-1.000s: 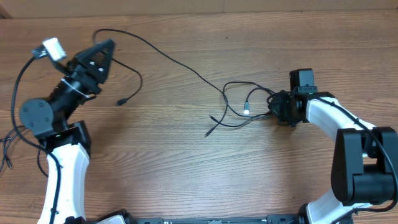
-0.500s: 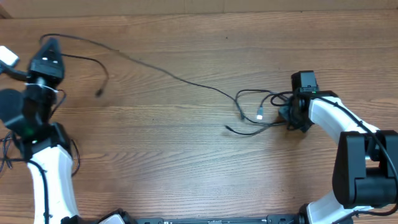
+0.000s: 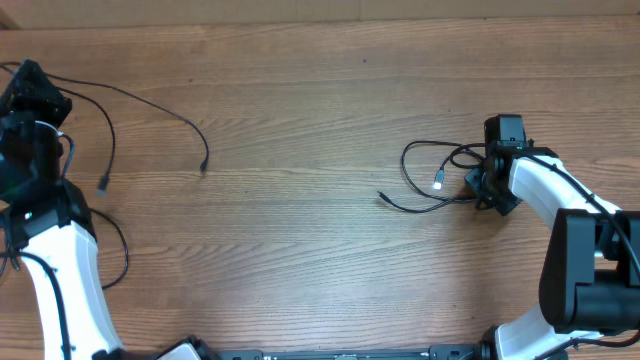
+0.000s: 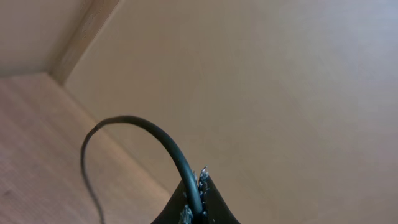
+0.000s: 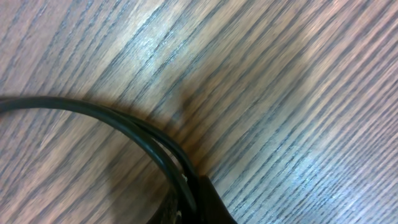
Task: Untangle cables
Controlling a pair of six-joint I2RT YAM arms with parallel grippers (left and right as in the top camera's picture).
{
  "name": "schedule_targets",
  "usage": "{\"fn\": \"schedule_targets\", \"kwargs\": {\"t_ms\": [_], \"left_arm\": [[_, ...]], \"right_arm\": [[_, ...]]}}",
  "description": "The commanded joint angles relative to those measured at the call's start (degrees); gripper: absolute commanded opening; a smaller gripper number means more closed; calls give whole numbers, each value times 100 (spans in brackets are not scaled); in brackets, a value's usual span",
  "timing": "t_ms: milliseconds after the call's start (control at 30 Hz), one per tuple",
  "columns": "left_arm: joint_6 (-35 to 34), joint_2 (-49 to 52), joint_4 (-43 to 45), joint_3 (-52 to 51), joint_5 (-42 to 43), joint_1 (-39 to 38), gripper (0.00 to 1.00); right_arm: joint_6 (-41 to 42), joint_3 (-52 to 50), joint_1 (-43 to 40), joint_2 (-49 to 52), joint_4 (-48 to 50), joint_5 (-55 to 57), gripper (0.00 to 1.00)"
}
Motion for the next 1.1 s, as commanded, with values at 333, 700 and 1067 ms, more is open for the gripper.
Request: {"fn": "schedule_targets", "kwargs": {"t_ms": [333, 700, 1067], "left_arm": [[1311, 1338, -555, 1049, -1351, 33, 4], [2142, 2424, -1110, 3539, -2076, 107, 4], [2634, 4151, -1882, 5746, -2361, 20, 4]], "right_arm": [[39, -79, 7, 103, -7, -1292, 31], [39, -79, 7, 103, -9, -1561, 100], [39, -79, 7, 103, 61, -1558, 100]]}}
